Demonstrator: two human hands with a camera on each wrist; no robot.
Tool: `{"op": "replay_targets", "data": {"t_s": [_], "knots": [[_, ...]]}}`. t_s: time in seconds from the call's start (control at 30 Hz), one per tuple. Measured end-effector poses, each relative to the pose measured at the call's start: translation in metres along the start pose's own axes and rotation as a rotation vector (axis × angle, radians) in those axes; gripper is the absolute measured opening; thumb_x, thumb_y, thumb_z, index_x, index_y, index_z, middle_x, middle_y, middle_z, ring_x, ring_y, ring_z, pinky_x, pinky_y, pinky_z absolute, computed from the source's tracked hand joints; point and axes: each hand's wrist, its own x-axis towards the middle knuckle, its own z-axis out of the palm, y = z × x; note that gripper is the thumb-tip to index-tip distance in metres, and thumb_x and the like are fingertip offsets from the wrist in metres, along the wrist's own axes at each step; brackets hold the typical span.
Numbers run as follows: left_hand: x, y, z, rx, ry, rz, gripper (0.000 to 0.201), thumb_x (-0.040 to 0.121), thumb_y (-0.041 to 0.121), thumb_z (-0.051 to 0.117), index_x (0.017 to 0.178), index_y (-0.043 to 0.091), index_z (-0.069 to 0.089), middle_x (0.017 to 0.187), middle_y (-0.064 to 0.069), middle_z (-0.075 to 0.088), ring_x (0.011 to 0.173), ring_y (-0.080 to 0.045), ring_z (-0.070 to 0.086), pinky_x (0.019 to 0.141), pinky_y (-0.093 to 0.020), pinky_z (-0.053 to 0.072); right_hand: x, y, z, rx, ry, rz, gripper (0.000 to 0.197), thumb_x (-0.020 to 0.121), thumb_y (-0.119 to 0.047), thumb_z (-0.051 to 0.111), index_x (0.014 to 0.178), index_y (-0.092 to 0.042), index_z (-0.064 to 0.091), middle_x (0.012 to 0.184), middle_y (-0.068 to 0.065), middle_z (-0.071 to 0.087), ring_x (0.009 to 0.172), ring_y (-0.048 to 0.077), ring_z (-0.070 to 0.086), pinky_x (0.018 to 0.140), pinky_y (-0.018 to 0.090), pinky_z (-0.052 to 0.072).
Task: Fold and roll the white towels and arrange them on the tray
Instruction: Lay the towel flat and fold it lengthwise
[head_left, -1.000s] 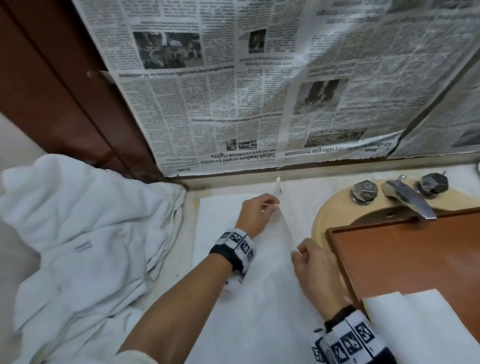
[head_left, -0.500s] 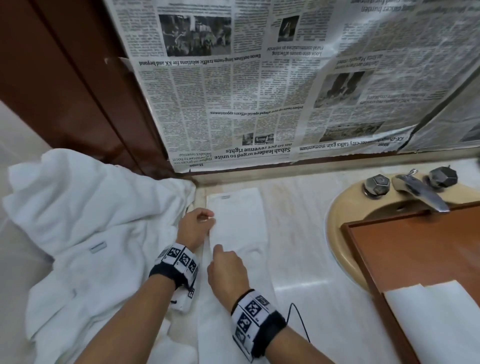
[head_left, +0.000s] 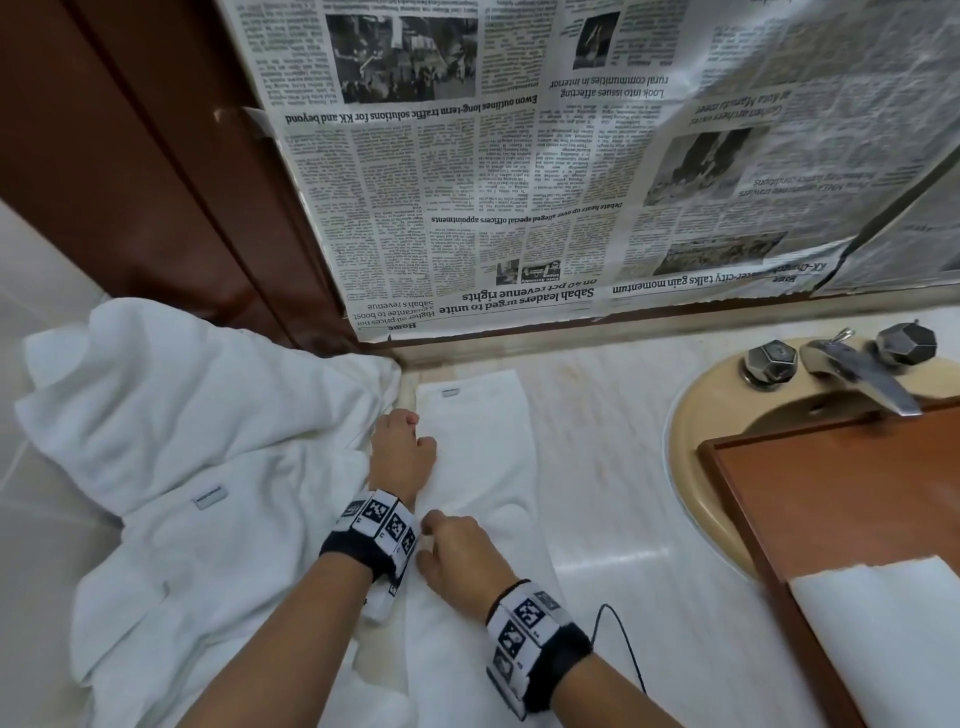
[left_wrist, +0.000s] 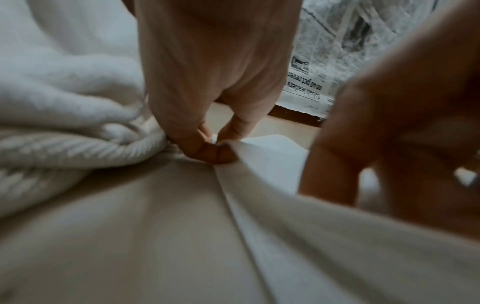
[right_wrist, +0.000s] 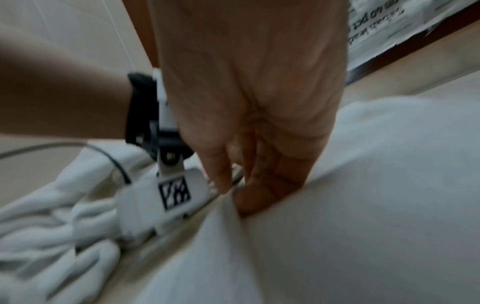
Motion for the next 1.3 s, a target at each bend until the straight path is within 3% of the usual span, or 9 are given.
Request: {"op": "replay_targets", "data": {"t_s": [0.17,0.27,0.4,0.53,0.67,0.87,1.03,1.17,1.3], "knots": [[-0.012,-0.005,-0.002,0.188,0.034,0.231,0.038,0.094,-0.004,0.048,0.131,-0.005,0.053,0.134,-0.021,0.047,0.125,-0.034,0.046,0.107,-0.026,0.034,-0.003,0.044,-0.042,-0.010,0.260,-0.055,0.025,0.097,-0.019,0.047,0.109,-0.007,0.065,0.107,0.009,0.066,0.099,0.027,0.060,0.084,0.033,0.046],[-0.019,-0.002,0.009,0.285,-0.006,0.346,0.044,0.101,0.020,0.042,0.142,0.008,0.048,0.152,-0.014,0.040,0.138,-0.033,0.037,0.113,-0.047,0.034,0.014,0.072,-0.066,-0.248,0.374,-0.060,0.043,0.101,-0.030,0.036,0.136,-0.011,0.053,0.138,0.007,0.054,0.127,0.028,0.049,0.098,0.041,0.041],[-0.023,0.000,0.033,0.553,-0.205,0.247,0.056,0.106,0.047,0.020,0.159,0.036,0.007,0.167,0.008,-0.005,0.154,-0.020,-0.003,0.121,-0.051,0.004,0.034,0.086,-0.055,-0.437,0.117,-0.058,0.066,0.099,-0.052,0.009,0.158,-0.024,0.012,0.165,-0.006,0.006,0.152,0.019,0.004,0.121,0.047,0.014],[-0.010,-0.012,0.027,0.570,-0.191,0.147,0.060,0.105,0.051,0.016,0.159,0.033,-0.006,0.165,0.012,-0.016,0.153,-0.021,-0.012,0.122,-0.044,-0.004,0.041,0.107,-0.060,-0.523,0.079,0.009,0.062,0.101,-0.055,0.006,0.156,-0.031,-0.010,0.160,-0.017,-0.019,0.150,0.013,-0.017,0.121,0.048,-0.005],[-0.002,-0.016,0.017,0.474,-0.169,0.126,0.061,0.105,0.045,0.020,0.160,0.023,0.003,0.167,0.008,-0.008,0.154,-0.021,-0.002,0.124,-0.044,0.008,0.038,0.124,-0.088,-0.455,0.114,0.197,0.057,0.105,-0.045,0.008,0.157,-0.028,-0.010,0.162,-0.015,-0.018,0.151,0.018,-0.015,0.121,0.048,-0.003],[-0.074,-0.015,0.022,0.497,-0.269,0.076,0.062,0.104,0.051,0.018,0.159,0.031,-0.001,0.166,0.008,-0.014,0.154,-0.022,-0.008,0.122,-0.050,0.001,-0.014,0.105,-0.039,-0.487,0.143,-0.125,0.053,0.103,-0.042,0.028,0.155,-0.029,0.027,0.162,-0.009,0.020,0.149,0.019,0.020,0.114,0.050,0.027],[-0.108,-0.019,0.024,0.580,-0.296,0.022,0.064,0.105,0.051,0.016,0.156,0.031,-0.016,0.158,0.014,-0.030,0.152,-0.019,-0.019,0.121,-0.054,-0.006,-0.037,0.125,-0.040,-0.516,0.097,-0.017,0.055,0.100,-0.044,0.030,0.149,-0.021,0.042,0.156,-0.007,0.036,0.141,0.017,0.040,0.111,0.047,0.036],[-0.110,-0.005,0.041,0.581,-0.320,0.030,0.065,0.104,0.052,0.014,0.157,0.029,-0.017,0.160,0.012,-0.030,0.151,-0.021,-0.021,0.121,-0.056,-0.008,-0.035,0.147,-0.071,-0.580,0.004,0.000,0.070,0.099,-0.059,-0.001,0.156,-0.027,0.020,0.162,-0.015,0.010,0.149,0.016,0.020,0.118,0.042,0.010],[-0.095,0.017,0.055,0.579,-0.301,0.069,0.065,0.104,0.054,0.013,0.157,0.030,-0.015,0.162,0.012,-0.026,0.151,-0.023,-0.020,0.119,-0.058,-0.009,-0.020,0.167,-0.108,-0.593,-0.018,0.010,0.094,0.068,-0.073,-0.035,0.153,-0.037,-0.016,0.155,-0.026,-0.024,0.146,0.007,-0.020,0.120,0.047,-0.005]]}}
